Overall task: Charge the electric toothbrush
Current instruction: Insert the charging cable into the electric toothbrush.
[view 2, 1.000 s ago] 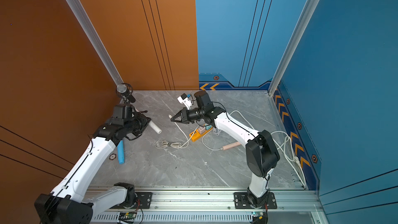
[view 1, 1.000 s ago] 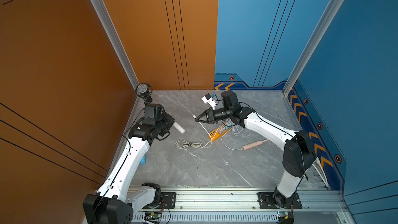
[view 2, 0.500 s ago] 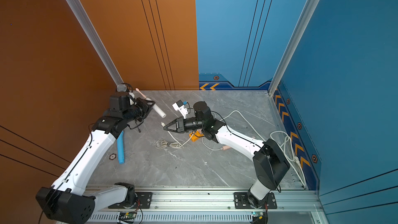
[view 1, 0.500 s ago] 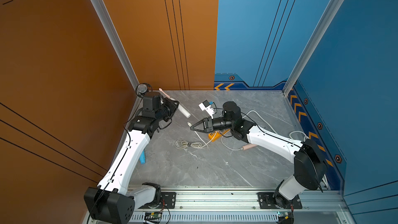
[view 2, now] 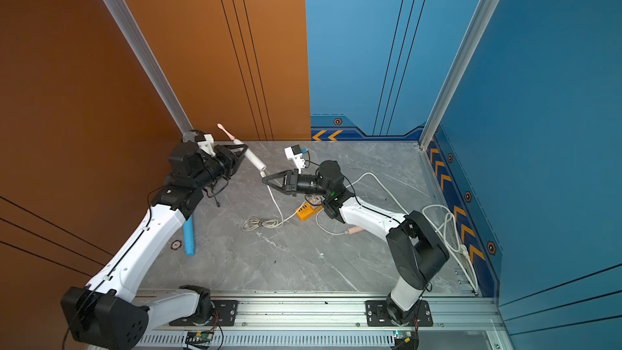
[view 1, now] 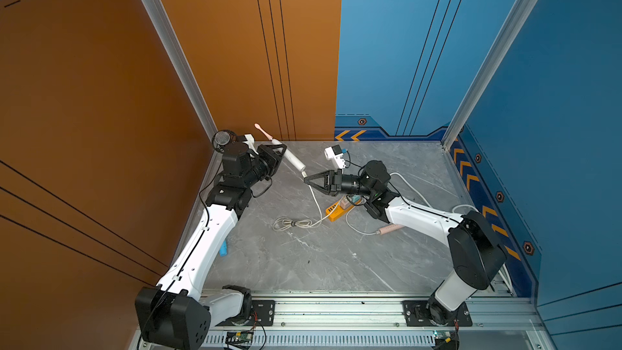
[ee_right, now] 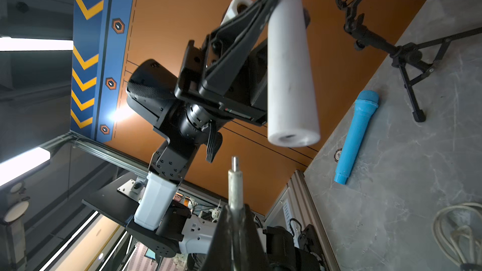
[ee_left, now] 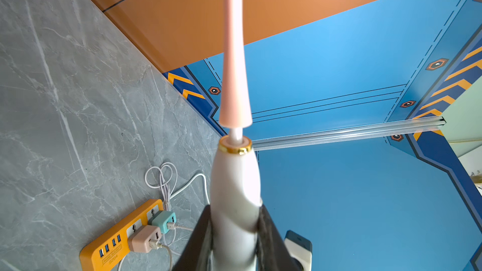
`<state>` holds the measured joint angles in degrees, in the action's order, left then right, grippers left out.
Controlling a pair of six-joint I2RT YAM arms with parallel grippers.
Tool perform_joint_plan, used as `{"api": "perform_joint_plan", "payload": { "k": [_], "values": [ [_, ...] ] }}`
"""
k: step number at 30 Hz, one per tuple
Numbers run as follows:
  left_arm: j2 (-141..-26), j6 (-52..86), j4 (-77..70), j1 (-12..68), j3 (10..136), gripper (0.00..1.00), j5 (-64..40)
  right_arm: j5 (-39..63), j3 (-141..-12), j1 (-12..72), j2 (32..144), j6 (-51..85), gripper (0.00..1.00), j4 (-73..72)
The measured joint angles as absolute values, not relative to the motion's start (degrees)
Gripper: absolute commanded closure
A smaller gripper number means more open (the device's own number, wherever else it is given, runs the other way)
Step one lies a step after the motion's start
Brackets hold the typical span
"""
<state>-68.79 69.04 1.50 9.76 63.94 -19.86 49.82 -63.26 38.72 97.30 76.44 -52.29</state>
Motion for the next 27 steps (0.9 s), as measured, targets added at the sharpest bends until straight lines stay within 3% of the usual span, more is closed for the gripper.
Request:
{"api": "perform_joint_plan", "payload": {
  "k": [27],
  "values": [
    [-68.58, 70.00, -3.66, 9.56, 63.81, 1.00, -21.54, 48.97, -63.61, 37.91, 99.44, 82.17, 1.00, -57.63]
  ]
}}
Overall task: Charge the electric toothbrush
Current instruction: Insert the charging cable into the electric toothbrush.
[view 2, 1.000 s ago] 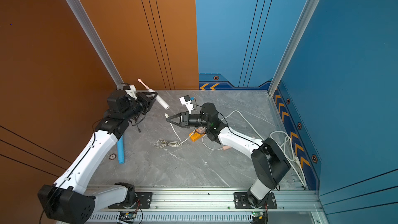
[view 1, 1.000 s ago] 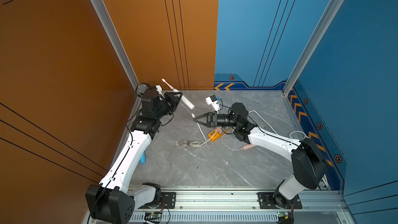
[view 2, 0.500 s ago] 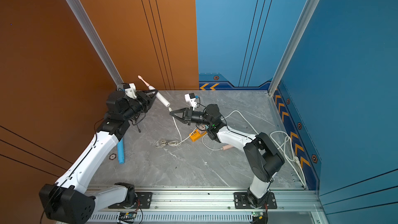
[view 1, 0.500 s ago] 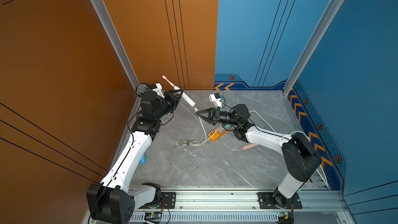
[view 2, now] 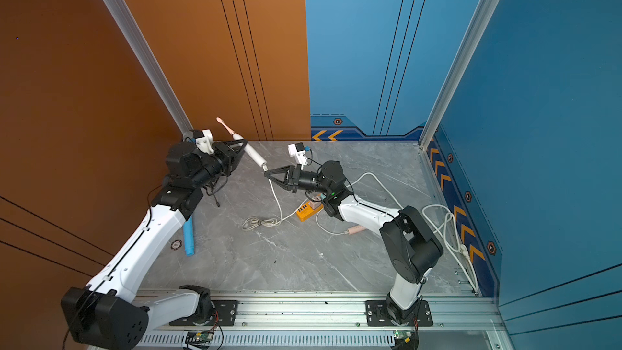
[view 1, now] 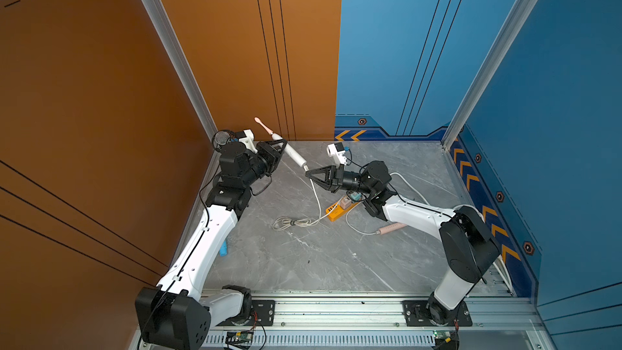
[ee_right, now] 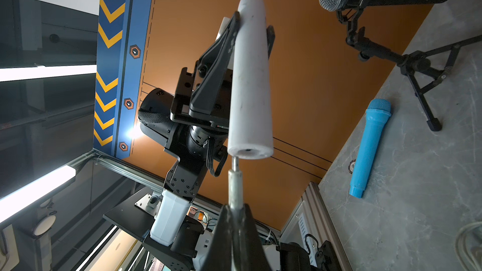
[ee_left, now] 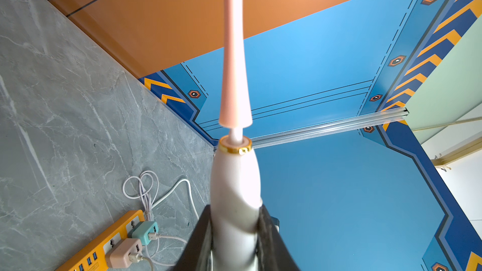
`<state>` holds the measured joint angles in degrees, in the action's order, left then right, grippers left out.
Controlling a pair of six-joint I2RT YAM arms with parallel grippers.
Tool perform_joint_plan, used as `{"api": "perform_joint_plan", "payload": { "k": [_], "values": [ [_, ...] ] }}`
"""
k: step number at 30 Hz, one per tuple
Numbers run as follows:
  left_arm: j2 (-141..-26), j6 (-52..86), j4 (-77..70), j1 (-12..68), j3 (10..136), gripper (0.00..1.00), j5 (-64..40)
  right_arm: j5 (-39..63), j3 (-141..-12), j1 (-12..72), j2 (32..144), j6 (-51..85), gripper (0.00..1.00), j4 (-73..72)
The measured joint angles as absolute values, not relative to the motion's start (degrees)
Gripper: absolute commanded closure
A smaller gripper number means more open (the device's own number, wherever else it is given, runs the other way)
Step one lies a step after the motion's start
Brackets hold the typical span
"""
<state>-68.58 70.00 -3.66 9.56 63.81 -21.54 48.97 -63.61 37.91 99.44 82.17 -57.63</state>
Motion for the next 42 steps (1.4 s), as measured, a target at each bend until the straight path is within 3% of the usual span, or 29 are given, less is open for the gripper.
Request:
{"api": "perform_joint_plan", "payload": {
  "k": [27, 42],
  "values": [
    [-70.02, 69.89, -3.70, 9.76, 64.90, 1.00, -23.16, 50.72, -65.17, 37.23, 101.45, 83.81, 1.00, -58.61],
    [-70.63, 63.68, -1.61, 9.45, 71.44, 1.00, -36.53, 58.35, -65.93, 35.97, 97.47, 79.02, 1.00, -57.47]
  ]
}}
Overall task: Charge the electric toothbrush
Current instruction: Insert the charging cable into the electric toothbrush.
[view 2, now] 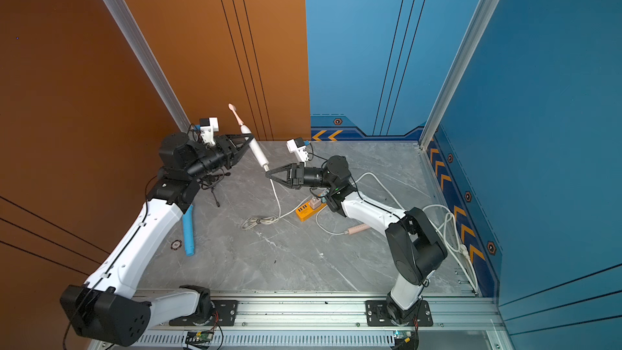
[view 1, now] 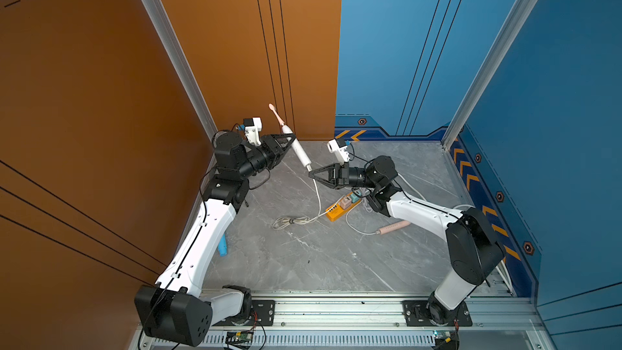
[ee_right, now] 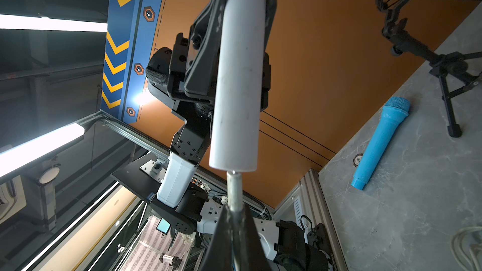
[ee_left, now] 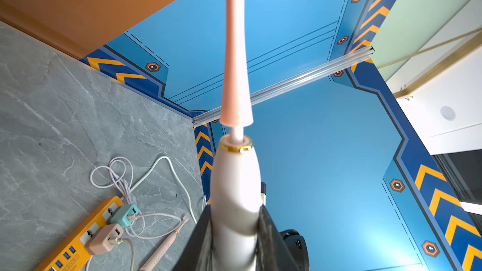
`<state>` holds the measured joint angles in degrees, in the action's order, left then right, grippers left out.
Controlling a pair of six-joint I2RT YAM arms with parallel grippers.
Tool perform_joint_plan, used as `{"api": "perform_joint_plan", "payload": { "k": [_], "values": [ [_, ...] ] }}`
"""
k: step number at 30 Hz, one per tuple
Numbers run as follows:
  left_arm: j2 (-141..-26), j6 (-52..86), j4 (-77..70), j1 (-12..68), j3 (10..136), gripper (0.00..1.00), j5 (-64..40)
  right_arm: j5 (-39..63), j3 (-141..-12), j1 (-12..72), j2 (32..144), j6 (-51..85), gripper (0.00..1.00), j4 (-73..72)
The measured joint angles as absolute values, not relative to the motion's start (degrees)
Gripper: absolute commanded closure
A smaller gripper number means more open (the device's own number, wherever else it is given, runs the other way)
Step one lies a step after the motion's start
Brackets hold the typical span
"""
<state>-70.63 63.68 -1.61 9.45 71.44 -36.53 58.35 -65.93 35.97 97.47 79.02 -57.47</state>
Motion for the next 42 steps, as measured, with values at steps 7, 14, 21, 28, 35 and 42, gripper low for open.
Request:
{"api": "perform_joint_plan", "payload": {
  "k": [7, 14, 21, 28, 35, 42],
  "values": [
    [-70.63, 57.34, 4.29, 9.85, 75.46, 1.00, -37.87, 58.87, -65.28, 35.88, 96.88, 78.26, 1.00, -58.22],
    [-70.63, 55.42, 4.49, 11.81, 75.79, 1.00, -37.93, 59.96, -63.81, 35.64, 96.84, 80.14, 1.00, -62.74],
    [-71.50, 52.21, 3.62, 16.86, 76.47, 1.00, -34.96, 62.02, -63.81, 35.94, 95.29, 76.64, 1.00, -60.71],
    [-69.67, 50.41, 1.21, 17.69, 74.85, 1.00, -31.86, 61.52, -63.79, 35.27, 95.24, 79.02, 1.00, -62.52],
    [-69.45, 45.89, 2.48, 18.24, 74.83, 1.00, -31.44, 64.34, -65.52, 35.53, 97.32, 79.37, 1.00, -62.63],
    [-70.59, 43.92, 7.90, 17.34, 75.72, 1.00, -32.27, 61.34, -64.36, 35.51, 93.91, 70.19, 0.80, -48.75]
  ]
}}
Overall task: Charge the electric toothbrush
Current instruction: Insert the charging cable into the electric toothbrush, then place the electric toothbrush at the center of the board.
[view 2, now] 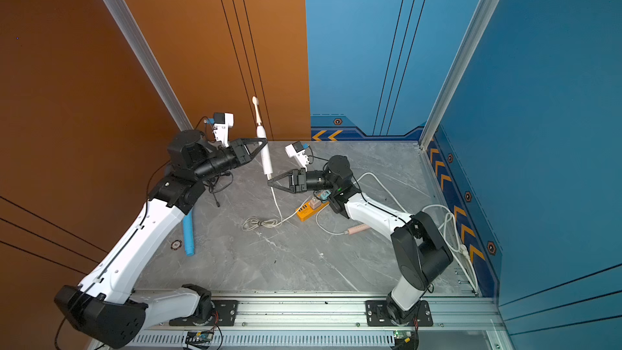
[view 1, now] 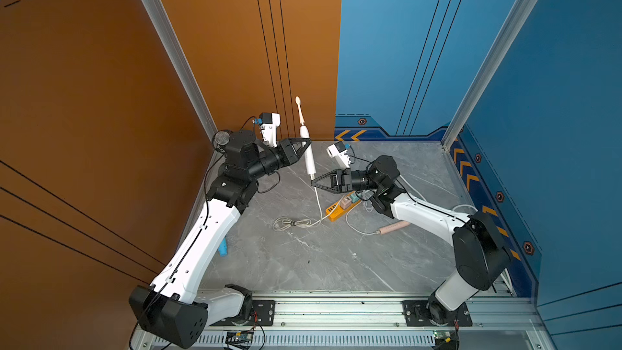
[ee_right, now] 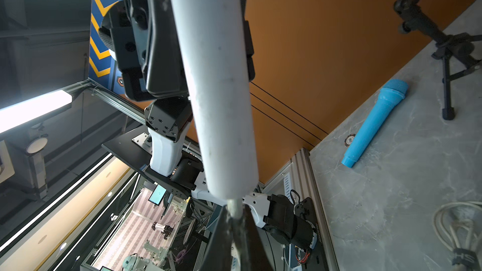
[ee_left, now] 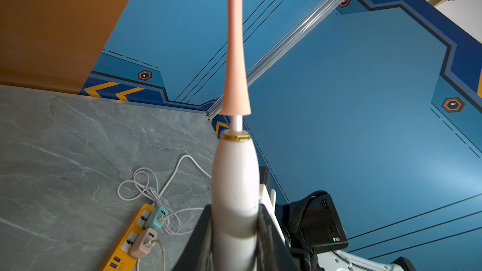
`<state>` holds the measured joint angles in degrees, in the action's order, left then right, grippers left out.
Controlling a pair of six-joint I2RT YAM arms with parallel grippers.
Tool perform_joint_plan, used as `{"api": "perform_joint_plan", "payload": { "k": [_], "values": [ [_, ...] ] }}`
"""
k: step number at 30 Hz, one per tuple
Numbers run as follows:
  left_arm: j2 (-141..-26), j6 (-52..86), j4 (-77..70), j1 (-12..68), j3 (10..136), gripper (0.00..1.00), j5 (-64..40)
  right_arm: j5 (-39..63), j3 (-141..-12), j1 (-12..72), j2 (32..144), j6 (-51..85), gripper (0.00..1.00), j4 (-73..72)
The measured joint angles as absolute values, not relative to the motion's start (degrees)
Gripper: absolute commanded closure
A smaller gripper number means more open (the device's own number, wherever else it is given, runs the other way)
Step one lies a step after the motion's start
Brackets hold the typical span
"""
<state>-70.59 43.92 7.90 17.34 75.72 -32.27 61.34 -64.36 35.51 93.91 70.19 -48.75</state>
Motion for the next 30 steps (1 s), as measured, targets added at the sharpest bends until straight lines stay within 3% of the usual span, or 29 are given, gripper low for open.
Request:
{"api": "perform_joint_plan", "payload": {
  "k": [6, 10, 18, 30],
  "values": [
    [-71.88, 43.44, 19.38, 13.87, 76.31, 1.00, -31.51, 51.90, -64.07, 34.00, 87.26, 55.33, 0.53, -26.15],
    [-73.84, 42.87, 23.55, 12.27, 71.68, 1.00, -26.68, 42.74, -64.18, 32.60, 80.88, 43.27, 0.45, -7.01],
    [-90.76, 39.22, 27.94, 16.45, 66.41, 1.00, -16.91, 29.23, -64.45, 28.51, 78.24, 33.17, 0.42, 13.72],
    [-106.39, 35.22, 28.08, 19.86, 68.53, 1.00, -8.82, 22.55, -64.42, 25.04, 78.24, 28.62, 0.41, 20.95]
  ]
}}
